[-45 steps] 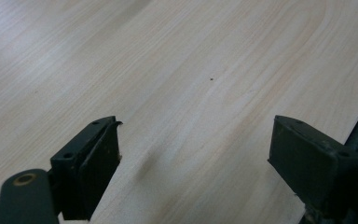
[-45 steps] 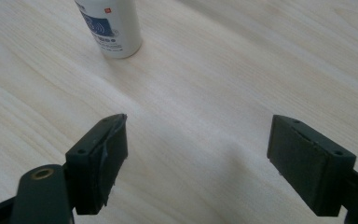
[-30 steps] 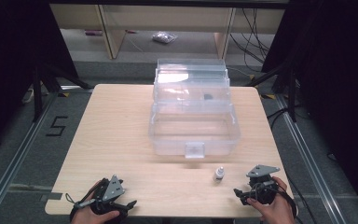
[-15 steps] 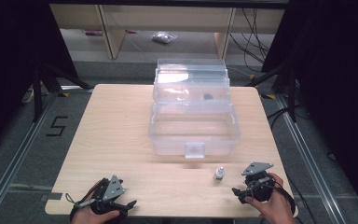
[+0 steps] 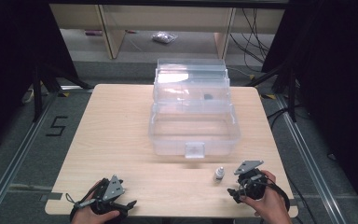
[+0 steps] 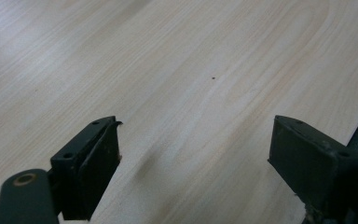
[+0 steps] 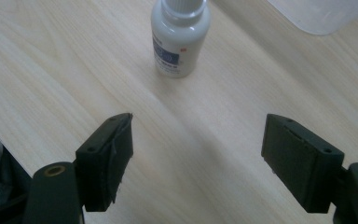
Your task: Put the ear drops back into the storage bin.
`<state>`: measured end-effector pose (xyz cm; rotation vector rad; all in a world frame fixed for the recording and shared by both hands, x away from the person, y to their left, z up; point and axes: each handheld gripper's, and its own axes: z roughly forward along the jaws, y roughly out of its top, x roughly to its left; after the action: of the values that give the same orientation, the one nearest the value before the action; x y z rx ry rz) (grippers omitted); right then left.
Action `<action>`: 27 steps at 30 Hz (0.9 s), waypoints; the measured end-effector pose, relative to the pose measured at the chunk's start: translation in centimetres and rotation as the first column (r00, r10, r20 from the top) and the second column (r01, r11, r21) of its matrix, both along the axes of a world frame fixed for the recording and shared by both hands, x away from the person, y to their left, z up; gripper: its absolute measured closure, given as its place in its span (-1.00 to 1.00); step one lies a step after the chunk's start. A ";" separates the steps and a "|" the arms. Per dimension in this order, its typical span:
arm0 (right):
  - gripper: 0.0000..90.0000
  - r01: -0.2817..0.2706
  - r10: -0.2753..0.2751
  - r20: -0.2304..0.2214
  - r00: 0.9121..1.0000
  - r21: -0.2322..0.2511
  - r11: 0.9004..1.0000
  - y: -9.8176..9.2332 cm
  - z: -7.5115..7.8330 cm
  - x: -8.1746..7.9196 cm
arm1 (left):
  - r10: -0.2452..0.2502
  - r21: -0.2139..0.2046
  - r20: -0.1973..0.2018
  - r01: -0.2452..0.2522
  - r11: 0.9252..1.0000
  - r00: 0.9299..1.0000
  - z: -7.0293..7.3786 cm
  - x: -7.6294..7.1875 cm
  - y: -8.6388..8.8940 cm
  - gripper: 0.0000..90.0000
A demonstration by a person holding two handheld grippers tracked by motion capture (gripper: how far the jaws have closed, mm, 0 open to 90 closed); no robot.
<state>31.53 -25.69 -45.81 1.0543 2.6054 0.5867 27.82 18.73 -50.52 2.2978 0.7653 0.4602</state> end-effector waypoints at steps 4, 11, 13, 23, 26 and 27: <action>-0.46 -0.006 0.006 -0.025 1.000 -0.004 1.000 0.8 0.3 0.5 | -0.002 0.001 0.001 0.002 1.000 1.000 0.0 0.0 0.0 -0.65; -0.46 -0.015 0.015 -0.043 0.999 -0.013 1.000 1.8 0.8 0.9 | -0.005 0.006 -0.001 0.005 1.000 1.000 0.1 0.0 0.0 -0.65; -0.46 -0.016 0.015 -0.055 0.998 -0.023 1.000 2.4 1.0 1.2 | -0.002 0.001 0.000 0.002 1.000 1.000 0.0 0.0 0.0 -0.65; -0.42 -0.057 0.055 -0.049 0.997 -0.039 0.998 3.6 2.0 2.5 | -0.002 -0.001 -0.001 0.002 1.000 1.000 0.0 0.0 0.0 -0.65; -0.39 -0.055 0.053 -0.062 0.997 -0.037 0.998 4.1 1.9 2.6 | -0.007 0.011 -0.001 0.007 1.000 1.000 0.0 0.0 0.0 -0.65; -0.38 -0.063 0.060 -0.057 0.997 -0.043 0.997 4.1 1.9 2.8 | -0.003 0.007 0.000 0.003 1.000 1.000 0.0 0.0 0.0 -0.65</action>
<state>34.30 -21.57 -43.91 0.9933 2.6941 0.5170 27.83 18.75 -50.53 2.3046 0.7615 0.4622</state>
